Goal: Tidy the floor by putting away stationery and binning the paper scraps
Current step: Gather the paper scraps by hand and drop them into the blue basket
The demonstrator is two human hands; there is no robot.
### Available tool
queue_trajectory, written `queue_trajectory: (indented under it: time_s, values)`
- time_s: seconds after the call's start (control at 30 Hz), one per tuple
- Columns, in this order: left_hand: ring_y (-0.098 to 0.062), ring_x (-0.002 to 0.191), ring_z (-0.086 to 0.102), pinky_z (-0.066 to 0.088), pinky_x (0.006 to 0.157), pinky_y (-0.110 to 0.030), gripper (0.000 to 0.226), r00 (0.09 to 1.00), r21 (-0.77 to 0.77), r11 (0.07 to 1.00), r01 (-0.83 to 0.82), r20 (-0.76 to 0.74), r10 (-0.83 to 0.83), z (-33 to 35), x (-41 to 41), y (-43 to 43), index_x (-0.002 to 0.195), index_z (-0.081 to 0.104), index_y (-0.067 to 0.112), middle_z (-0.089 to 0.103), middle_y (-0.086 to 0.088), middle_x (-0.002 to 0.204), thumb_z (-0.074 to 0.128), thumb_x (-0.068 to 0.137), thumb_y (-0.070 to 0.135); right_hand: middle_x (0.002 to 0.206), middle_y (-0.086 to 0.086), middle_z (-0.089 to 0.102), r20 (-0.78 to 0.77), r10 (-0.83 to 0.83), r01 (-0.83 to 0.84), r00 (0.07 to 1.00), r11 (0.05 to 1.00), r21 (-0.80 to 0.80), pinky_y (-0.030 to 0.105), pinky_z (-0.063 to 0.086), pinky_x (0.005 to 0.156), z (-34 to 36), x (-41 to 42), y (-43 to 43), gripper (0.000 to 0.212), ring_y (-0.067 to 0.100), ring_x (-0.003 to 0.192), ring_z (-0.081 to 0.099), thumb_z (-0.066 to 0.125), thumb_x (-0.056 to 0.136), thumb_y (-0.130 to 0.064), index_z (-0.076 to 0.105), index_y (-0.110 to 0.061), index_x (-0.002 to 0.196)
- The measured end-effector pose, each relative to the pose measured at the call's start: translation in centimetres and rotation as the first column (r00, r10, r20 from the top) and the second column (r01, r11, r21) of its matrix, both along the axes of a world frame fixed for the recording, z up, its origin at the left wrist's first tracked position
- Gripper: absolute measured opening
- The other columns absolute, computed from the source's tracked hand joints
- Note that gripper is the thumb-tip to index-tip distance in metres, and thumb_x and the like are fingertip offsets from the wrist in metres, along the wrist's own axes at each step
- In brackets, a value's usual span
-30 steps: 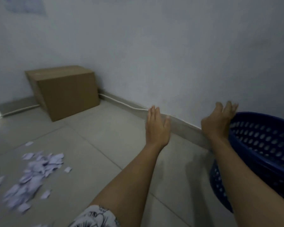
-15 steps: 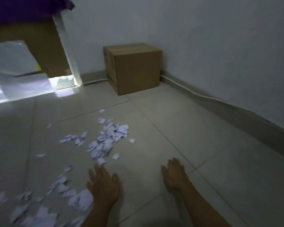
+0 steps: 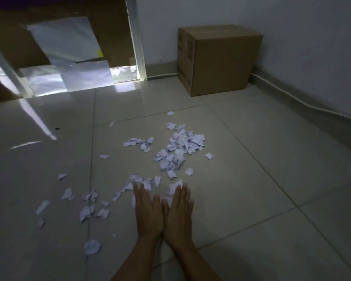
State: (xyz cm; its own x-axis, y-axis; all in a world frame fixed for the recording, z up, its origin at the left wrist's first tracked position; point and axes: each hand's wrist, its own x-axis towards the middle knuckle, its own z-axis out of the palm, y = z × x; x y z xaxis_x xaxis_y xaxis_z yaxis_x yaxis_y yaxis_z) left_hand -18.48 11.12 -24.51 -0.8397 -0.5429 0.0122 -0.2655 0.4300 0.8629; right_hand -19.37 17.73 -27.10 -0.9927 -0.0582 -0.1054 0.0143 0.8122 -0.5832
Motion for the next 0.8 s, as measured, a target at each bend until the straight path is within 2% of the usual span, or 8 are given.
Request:
queue_trajectory:
  time_s: [0.13, 0.3, 0.37, 0.47, 0.57, 0.6, 0.7, 0.8]
  values:
    - [-0.035, 0.143, 0.022, 0.024, 0.114, -0.047, 0.050, 0.966, -0.213, 0.948, -0.235, 0.052, 0.251, -0.7, 1.7, -7.0, 0.141, 0.032, -0.003, 0.020, -0.021, 0.155, 0.034, 0.098, 0.024, 0.148, 0.012, 0.040, -0.143, 0.462, -0.441, 0.875, 0.884, 0.155, 0.037, 0.005, 0.116, -0.4, 3.1, -2.7, 0.061, 0.023, 0.141, 0.028, 0.011, 0.100, -0.046, 0.030, -0.009, 0.144]
    - [-0.043, 0.143, 0.012, 0.015, 0.114, -0.053, 0.058, 0.787, -0.337, 0.823, -0.458, 0.277, 0.551, -2.2, 6.8, -15.5, 0.140, 0.029, -0.011, 0.017, -0.027, 0.154, 0.045, 0.094, 0.022, 0.161, -0.002, 0.000, 0.094, 0.909, -0.903, 0.407, 0.384, 0.195, 0.037, -0.016, 0.114, -0.4, 5.4, -5.4, 0.061, 0.013, 0.147, -0.008, 0.018, 0.099, -0.051, 0.008, -0.022, 0.151]
    - [-0.040, 0.144, 0.009, 0.012, 0.115, -0.052, 0.060, 0.772, -0.351, 0.824, -0.445, 0.315, 0.552, -2.3, 7.8, -17.8, 0.142, 0.025, -0.009, 0.014, -0.025, 0.155, 0.046, 0.094, 0.020, 0.160, -0.004, 0.006, 0.105, 0.882, -0.857, 0.460, 0.410, 0.313, 0.038, -0.008, 0.117, -1.3, 4.1, -5.5, 0.058, 0.009, 0.147, 0.001, 0.018, 0.099, -0.051, 0.016, -0.023, 0.150]
    - [-0.036, 0.146, 0.005, 0.010, 0.117, -0.047, 0.062, 0.788, -0.399, 0.853, -0.337, 0.375, 0.487, -2.3, 7.8, -20.7, 0.144, 0.020, -0.006, 0.010, -0.021, 0.157, 0.040, 0.097, 0.027, 0.137, -0.001, 0.054, 0.162, 0.678, -0.678, 0.717, 0.626, 0.385, 0.038, 0.021, 0.107, -2.1, 2.3, -5.5, 0.073, 0.016, 0.124, 0.056, 0.002, 0.099, -0.049, 0.063, -0.018, 0.124]
    - [-0.035, 0.146, 0.005, 0.010, 0.117, -0.046, 0.064, 0.801, -0.433, 0.860, -0.269, 0.396, 0.449, -2.1, 6.6, -23.6, 0.145, 0.017, -0.006, 0.009, -0.021, 0.157, 0.037, 0.098, 0.031, 0.138, 0.002, 0.053, 0.046, 0.552, -0.521, 0.833, 0.751, 0.405, 0.037, 0.020, 0.111, -1.8, 2.0, -7.3, 0.072, 0.020, 0.122, 0.057, 0.004, 0.098, -0.049, 0.060, -0.014, 0.126]
    - [-0.036, 0.146, 0.005, 0.010, 0.118, -0.046, 0.063, 0.805, -0.417, 0.871, -0.259, 0.406, 0.434, -2.2, 6.0, -24.8, 0.145, 0.016, -0.006, 0.009, -0.022, 0.157, 0.036, 0.098, 0.031, 0.144, 0.000, 0.044, -0.031, 0.629, -0.568, 0.777, 0.720, 0.398, 0.037, 0.023, 0.115, -1.7, 2.3, -8.1, 0.069, 0.018, 0.128, 0.052, 0.003, 0.098, -0.049, 0.054, -0.017, 0.132]
    - [-0.038, 0.145, 0.009, 0.009, 0.118, -0.048, 0.054, 0.806, -0.318, 0.924, -0.211, 0.479, 0.349, -4.3, 4.8, -28.1, 0.146, 0.018, -0.002, 0.012, -0.023, 0.156, 0.026, 0.100, 0.026, 0.159, 0.002, 0.018, 0.047, 0.955, -0.938, 0.291, 0.275, 0.212, 0.043, 0.004, 0.117, -1.2, 4.9, -10.9, 0.056, 0.021, 0.147, 0.018, 0.018, 0.099, -0.048, 0.033, -0.021, 0.146]
    - [-0.037, 0.143, 0.016, 0.014, 0.117, -0.050, 0.053, 0.786, -0.316, 0.944, -0.091, 0.559, 0.263, -5.5, 4.5, -28.5, 0.141, 0.030, -0.003, 0.022, -0.024, 0.153, 0.026, 0.099, 0.029, 0.160, 0.004, 0.012, 0.011, 0.927, -0.900, 0.376, 0.362, 0.243, 0.044, -0.011, 0.114, -1.8, 5.0, -11.6, 0.060, 0.023, 0.148, 0.007, 0.014, 0.097, -0.052, 0.025, -0.023, 0.148]
